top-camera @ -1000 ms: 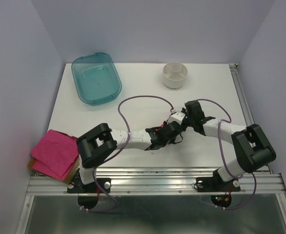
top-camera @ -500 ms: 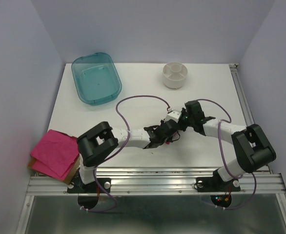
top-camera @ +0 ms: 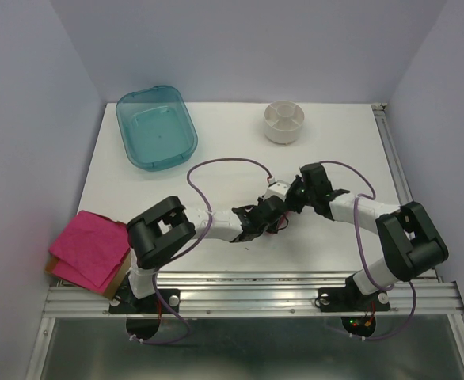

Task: Place the utensils on the paper napkin and roll it up

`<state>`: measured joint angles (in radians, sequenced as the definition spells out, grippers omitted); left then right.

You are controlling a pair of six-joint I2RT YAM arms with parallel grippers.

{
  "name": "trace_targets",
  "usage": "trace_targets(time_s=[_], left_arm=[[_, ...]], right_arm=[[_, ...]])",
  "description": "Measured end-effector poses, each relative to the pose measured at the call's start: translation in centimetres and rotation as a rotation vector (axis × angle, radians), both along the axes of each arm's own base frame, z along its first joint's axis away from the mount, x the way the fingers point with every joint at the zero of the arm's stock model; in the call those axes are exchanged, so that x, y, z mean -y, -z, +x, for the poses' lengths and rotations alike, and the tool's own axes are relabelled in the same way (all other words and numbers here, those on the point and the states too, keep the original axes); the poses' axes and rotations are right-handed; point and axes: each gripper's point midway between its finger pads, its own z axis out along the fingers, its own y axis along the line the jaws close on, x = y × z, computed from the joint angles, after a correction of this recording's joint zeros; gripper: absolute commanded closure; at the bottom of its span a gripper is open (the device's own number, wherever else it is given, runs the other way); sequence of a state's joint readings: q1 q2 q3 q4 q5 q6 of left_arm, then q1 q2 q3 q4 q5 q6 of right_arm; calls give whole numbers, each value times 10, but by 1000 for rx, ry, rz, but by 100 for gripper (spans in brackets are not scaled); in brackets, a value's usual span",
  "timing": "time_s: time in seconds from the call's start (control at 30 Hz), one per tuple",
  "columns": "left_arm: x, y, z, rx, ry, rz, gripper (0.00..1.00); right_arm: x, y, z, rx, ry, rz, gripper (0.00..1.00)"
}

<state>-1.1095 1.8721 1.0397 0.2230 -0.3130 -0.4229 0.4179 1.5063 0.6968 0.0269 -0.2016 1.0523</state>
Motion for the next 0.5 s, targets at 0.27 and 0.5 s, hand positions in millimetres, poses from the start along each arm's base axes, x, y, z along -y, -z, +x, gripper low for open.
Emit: trace_targets(time_s=[0.27,0.5], left_arm=[[2,1,2,3,-7,-9,61],[1,1,4,3,-12,-12,61]], right_arm=[[3,-11,-1,22,9,-1,99],[12,-17,-4,33,30,-35,99]])
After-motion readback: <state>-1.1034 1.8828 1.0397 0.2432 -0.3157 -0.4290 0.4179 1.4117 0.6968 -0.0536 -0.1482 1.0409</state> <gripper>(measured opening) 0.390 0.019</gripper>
